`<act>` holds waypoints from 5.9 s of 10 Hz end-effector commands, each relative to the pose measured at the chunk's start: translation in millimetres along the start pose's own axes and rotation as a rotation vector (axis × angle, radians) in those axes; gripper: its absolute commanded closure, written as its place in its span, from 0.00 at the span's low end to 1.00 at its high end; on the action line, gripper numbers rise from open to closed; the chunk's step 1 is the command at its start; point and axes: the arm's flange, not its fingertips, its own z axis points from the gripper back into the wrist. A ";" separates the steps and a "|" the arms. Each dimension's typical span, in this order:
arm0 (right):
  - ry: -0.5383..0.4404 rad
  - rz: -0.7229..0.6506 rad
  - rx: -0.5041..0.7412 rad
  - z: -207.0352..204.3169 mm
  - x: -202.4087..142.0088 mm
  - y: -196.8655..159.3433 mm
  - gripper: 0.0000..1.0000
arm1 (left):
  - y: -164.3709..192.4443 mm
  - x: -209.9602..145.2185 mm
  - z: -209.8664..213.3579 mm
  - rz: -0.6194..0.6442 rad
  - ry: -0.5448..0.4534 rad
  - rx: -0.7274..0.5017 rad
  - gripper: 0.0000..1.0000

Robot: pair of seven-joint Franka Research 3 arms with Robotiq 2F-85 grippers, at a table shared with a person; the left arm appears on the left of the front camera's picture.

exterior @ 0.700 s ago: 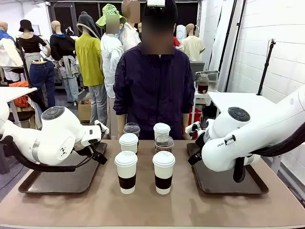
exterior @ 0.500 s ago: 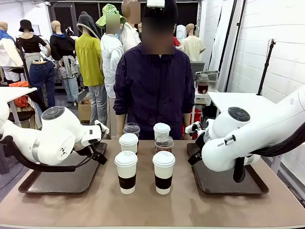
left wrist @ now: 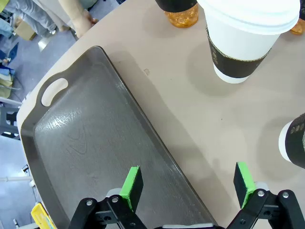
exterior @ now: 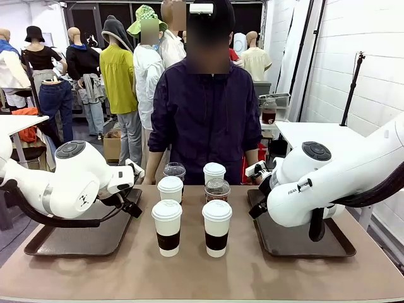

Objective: Distribute the coffee onto the tray.
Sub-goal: Pick up one iced Americano and place it on the right Handle tray.

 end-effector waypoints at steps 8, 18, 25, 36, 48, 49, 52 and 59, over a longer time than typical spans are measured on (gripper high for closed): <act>-0.033 -0.003 0.045 32.1 19.1 -5.4 0.00 | 1.8 16.7 33.4 0.005 -0.022 0.034 0.00; -0.106 0.114 0.153 127.4 57.6 -16.4 0.00 | -6.6 64.9 139.2 -0.006 -0.024 0.089 0.00; -0.341 0.212 0.291 175.3 51.0 -28.4 0.00 | 8.4 44.9 185.1 -0.111 -0.302 -0.047 0.00; -0.436 0.187 0.324 187.5 49.5 -51.9 0.00 | 40.0 45.3 196.1 -0.019 -0.387 -0.151 0.00; -0.474 0.271 0.343 180.5 60.0 -76.4 0.00 | 40.0 45.3 196.1 -0.019 -0.387 -0.151 0.00; -0.484 0.312 0.378 174.6 62.0 -88.2 0.00 | 40.0 45.3 196.1 -0.019 -0.387 -0.151 0.00; -0.484 0.413 0.494 148.6 60.8 -116.3 0.00 | 40.0 45.3 196.1 -0.019 -0.387 -0.151 0.00; -0.547 0.474 0.609 78.3 27.0 -143.2 0.00 | 40.0 45.3 196.1 -0.019 -0.387 -0.151 0.00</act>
